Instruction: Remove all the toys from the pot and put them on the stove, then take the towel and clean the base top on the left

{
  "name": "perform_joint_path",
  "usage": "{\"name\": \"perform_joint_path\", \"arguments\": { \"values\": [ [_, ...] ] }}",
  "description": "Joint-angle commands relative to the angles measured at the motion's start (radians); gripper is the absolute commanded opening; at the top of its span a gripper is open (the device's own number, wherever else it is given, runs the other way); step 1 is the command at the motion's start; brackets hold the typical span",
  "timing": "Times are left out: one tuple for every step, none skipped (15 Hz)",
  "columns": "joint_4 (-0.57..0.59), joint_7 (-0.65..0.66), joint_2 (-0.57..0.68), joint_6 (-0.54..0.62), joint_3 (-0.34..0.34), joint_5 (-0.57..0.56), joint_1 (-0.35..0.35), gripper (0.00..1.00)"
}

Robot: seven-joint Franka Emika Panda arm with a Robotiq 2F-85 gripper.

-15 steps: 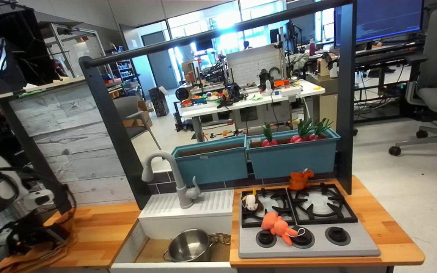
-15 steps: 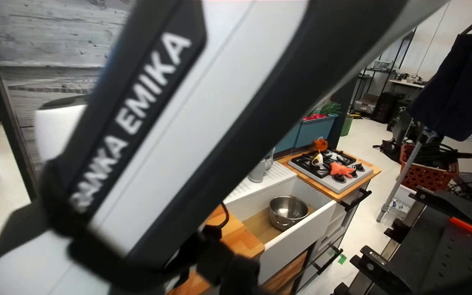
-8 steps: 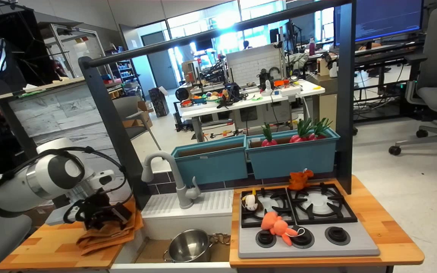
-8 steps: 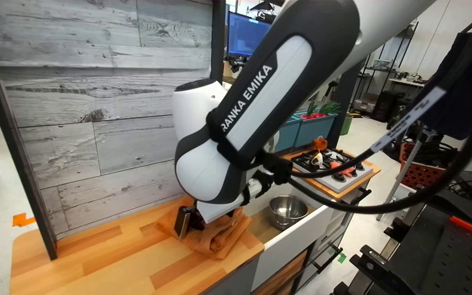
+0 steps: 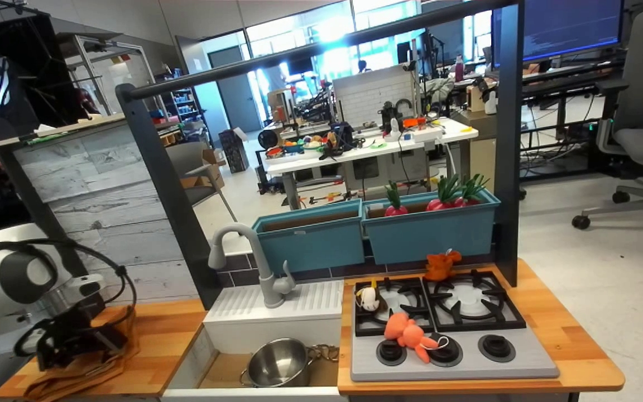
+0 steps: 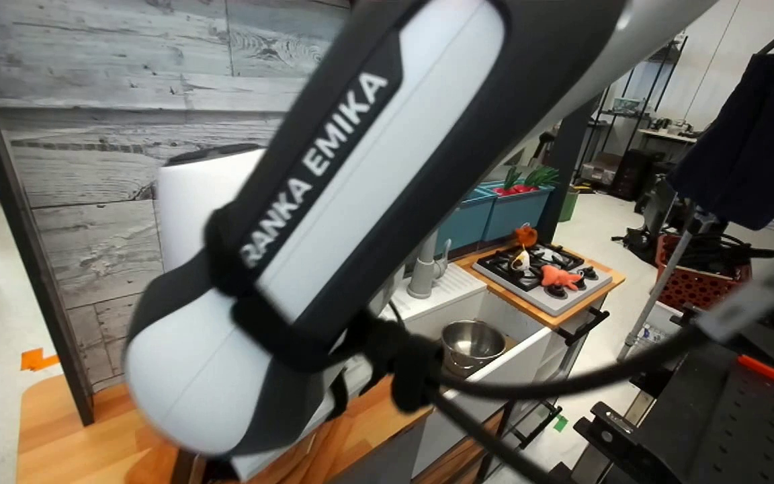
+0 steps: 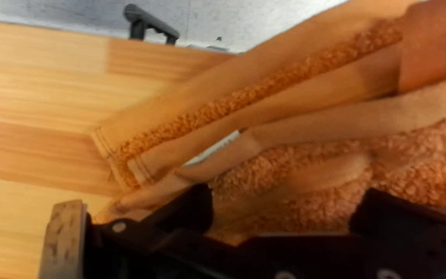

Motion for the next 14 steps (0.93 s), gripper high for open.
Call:
{"name": "perform_joint_path", "arguments": {
  "values": [
    [0.062, -0.001, 0.059, -0.023, 0.039, 0.002, 0.058, 1.00],
    [0.071, -0.001, 0.059, -0.037, 0.030, 0.002, 0.066, 1.00],
    [0.068, -0.003, 0.050, -0.071, 0.022, 0.009, 0.059, 1.00],
    [0.048, -0.003, 0.035, -0.086, 0.011, 0.009, 0.051, 1.00],
    [0.016, -0.001, 0.013, -0.110, 0.000, 0.010, 0.035, 1.00],
    [-0.021, 0.007, -0.007, -0.114, -0.020, 0.004, 0.021, 1.00],
    [-0.049, 0.021, -0.023, -0.119, -0.042, -0.004, 0.008, 1.00],
    [-0.077, 0.038, -0.039, -0.123, -0.067, -0.008, -0.009, 1.00],
    [-0.092, 0.053, -0.048, -0.122, -0.089, -0.010, -0.025, 1.00],
    [-0.099, 0.067, -0.053, -0.118, -0.117, -0.017, -0.039, 1.00],
    [-0.100, 0.081, -0.051, -0.120, -0.135, -0.017, -0.051, 1.00],
    [-0.082, 0.081, -0.039, -0.116, -0.149, -0.021, -0.063, 1.00],
    [-0.070, 0.072, -0.033, -0.122, -0.147, -0.019, -0.076, 1.00],
    [-0.054, 0.065, -0.019, -0.114, -0.146, -0.024, -0.079, 1.00]
  ]
}}
